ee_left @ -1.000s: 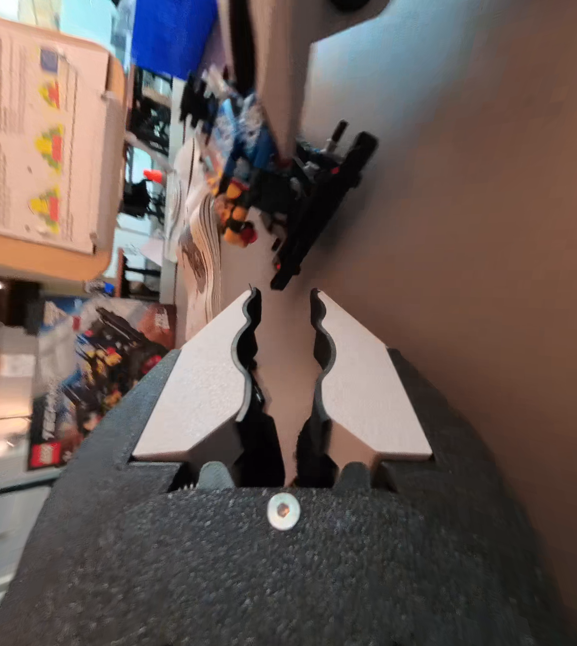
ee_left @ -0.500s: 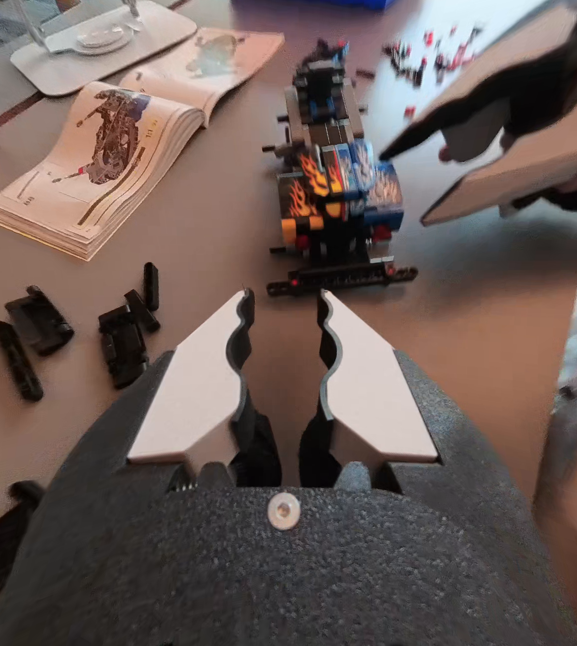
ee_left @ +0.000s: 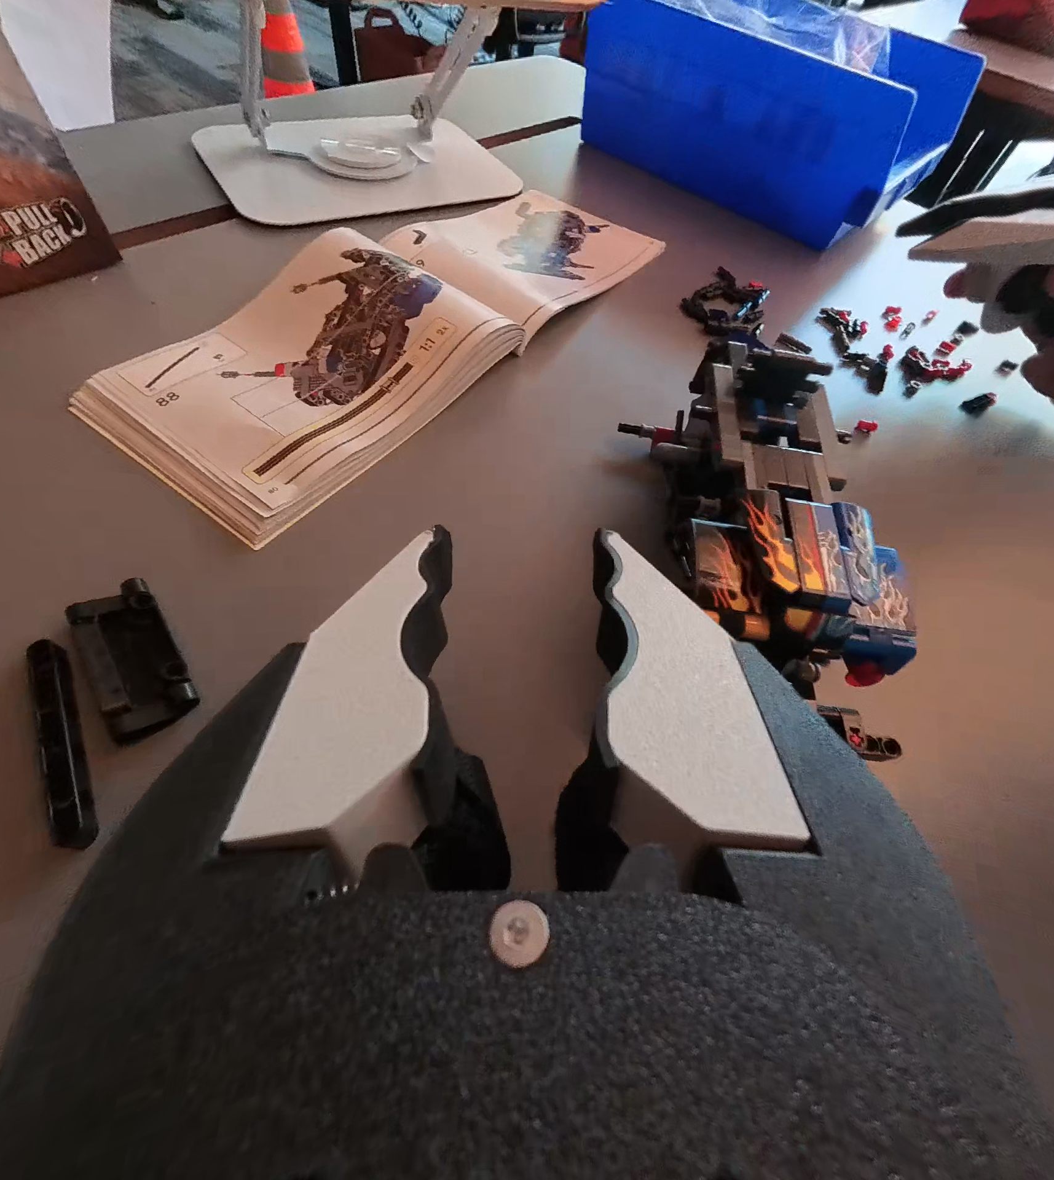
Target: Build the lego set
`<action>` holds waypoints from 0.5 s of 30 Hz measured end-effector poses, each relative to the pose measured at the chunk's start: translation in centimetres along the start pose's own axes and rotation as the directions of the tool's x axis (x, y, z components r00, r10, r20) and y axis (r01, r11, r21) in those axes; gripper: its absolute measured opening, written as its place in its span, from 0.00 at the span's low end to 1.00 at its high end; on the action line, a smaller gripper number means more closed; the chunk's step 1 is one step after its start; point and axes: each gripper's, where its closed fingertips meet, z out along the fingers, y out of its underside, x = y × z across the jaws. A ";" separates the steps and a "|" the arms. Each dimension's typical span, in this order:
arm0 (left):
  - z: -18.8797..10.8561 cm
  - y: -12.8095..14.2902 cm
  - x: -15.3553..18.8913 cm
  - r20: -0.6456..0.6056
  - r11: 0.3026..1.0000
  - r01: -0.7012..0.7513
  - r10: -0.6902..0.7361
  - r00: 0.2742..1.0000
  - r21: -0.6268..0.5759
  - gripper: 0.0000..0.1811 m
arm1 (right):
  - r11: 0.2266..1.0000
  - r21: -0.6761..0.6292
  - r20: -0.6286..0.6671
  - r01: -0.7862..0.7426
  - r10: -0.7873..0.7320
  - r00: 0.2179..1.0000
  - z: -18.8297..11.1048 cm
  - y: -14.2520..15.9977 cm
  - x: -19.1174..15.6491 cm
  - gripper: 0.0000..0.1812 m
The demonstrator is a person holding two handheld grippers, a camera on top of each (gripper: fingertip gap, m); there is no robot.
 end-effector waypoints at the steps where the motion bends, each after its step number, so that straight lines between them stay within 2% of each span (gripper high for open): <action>1: 0.2 0.1 -0.1 0.005 1.000 0.006 -0.006 1.000 -0.006 0.24 | 1.000 -0.006 -0.013 0.009 -0.009 1.000 0.1 0.2 0.8 0.22; 3: 0.6 0.3 -0.2 0.008 1.000 0.009 -0.009 1.000 -0.017 0.24 | 0.998 -0.038 -0.055 0.050 -0.052 0.997 0.4 0.6 2.2 0.21; 9: 1.1 1.0 -0.8 0.055 0.998 -0.033 0.037 0.998 -0.062 0.23 | 0.992 0.065 -0.098 0.113 -0.106 0.990 0.5 -0.9 2.8 0.18; 15: 0.6 0.5 -0.1 0.008 0.996 0.050 -0.049 0.999 -0.068 0.23 | 0.986 0.138 -0.125 0.092 -0.075 0.989 -0.6 -1.4 3.4 0.16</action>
